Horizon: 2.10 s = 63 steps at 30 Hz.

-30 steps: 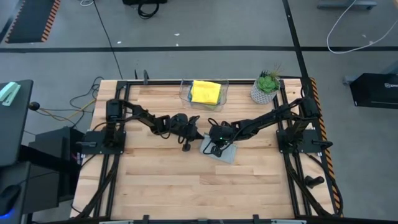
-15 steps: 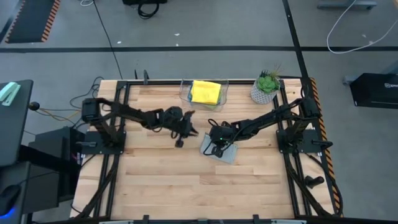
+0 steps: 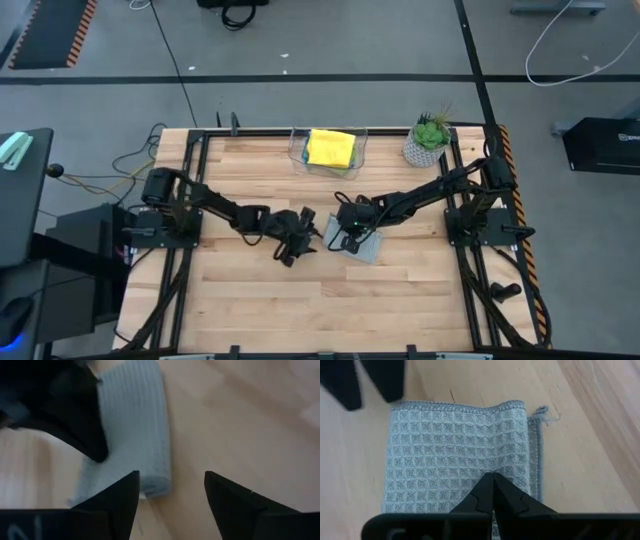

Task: Fold microfiber towels
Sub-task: Put the folded gray microfiber towel into the transparent bin

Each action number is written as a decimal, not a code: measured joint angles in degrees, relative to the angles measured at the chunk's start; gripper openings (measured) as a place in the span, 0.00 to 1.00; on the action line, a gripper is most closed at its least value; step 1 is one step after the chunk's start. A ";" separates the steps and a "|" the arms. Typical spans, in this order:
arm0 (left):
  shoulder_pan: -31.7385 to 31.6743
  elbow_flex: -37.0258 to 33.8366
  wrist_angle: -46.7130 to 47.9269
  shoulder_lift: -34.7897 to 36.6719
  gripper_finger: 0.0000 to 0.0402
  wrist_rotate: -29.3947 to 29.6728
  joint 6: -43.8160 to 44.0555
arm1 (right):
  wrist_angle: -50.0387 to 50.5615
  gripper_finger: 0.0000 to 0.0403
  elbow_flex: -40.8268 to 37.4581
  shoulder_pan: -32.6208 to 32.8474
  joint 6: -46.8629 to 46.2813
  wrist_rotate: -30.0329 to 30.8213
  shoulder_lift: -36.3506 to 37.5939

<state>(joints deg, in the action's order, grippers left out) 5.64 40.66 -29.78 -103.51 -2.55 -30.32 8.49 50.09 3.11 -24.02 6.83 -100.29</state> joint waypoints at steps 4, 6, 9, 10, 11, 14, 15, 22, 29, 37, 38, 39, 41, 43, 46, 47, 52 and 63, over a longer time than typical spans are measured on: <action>0.45 -0.03 -3.93 -4.38 0.57 3.75 -1.48 | -0.04 0.03 0.00 0.02 0.18 0.00 0.00; 0.41 -0.04 -7.12 -6.31 0.54 5.26 -1.86 | -0.18 0.03 0.00 0.02 0.18 0.00 0.00; 0.41 0.04 -10.17 -7.83 0.49 6.23 -1.68 | -0.39 0.03 0.00 0.04 0.18 0.00 0.00; 0.39 0.10 -10.61 -8.07 0.47 6.52 -1.65 | -0.42 0.03 0.00 0.04 0.18 0.00 0.00; 0.39 0.11 -10.65 -8.12 0.45 6.69 -1.62 | -0.43 0.03 0.00 0.04 0.18 0.00 0.00; 0.36 0.11 -10.53 -8.12 0.38 7.02 -1.75 | -0.60 0.03 0.00 0.04 0.18 0.00 0.00; 0.36 0.11 -10.53 -8.12 0.35 7.04 -1.90 | -0.71 0.03 0.00 0.04 0.18 0.00 0.00; 0.36 0.11 -10.51 -8.14 0.04 7.14 -1.95 | 0.70 0.10 0.09 0.53 -0.20 -0.40 1.38; 0.32 0.58 -9.91 -8.41 0.03 7.57 2.67 | 9.77 0.38 5.10 7.90 -2.82 2.68 6.18; 0.32 1.95 -10.08 -8.45 0.03 5.09 9.97 | 21.45 0.65 13.80 18.04 -11.86 14.98 -0.93; 0.28 2.04 -10.11 -8.45 0.03 5.04 10.43 | 22.95 0.67 15.04 18.77 -12.67 16.31 -2.42; 0.28 2.07 -10.22 -8.45 0.03 4.98 10.90 | 23.98 0.68 16.30 19.31 -13.43 17.46 -3.90; 0.20 2.08 -10.29 -8.45 0.03 4.90 11.80 | 26.40 0.70 18.48 20.15 -14.19 18.49 -6.81; 0.17 2.10 -10.32 -8.45 0.03 4.88 12.97 | 28.49 0.70 20.75 20.69 -14.78 19.47 -9.64; 0.17 2.10 -10.39 -8.45 0.03 4.86 14.21 | 32.57 0.70 23.94 21.10 -16.36 20.75 -13.39; 0.17 2.10 -10.53 -8.45 0.03 4.84 14.75 | 33.57 0.70 24.85 21.25 -17.10 21.52 -14.44; 0.17 2.10 -11.10 -8.35 0.03 4.82 16.23 | 39.66 0.69 28.37 21.88 -20.08 24.10 -18.04; -0.15 2.12 -12.32 -8.12 0.03 4.26 17.79 | 44.93 0.55 28.97 22.27 -22.52 26.78 -20.48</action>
<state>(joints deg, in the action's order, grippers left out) 5.49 42.78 -42.11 -111.63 1.70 -12.53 53.42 79.05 25.39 -46.54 33.61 -120.77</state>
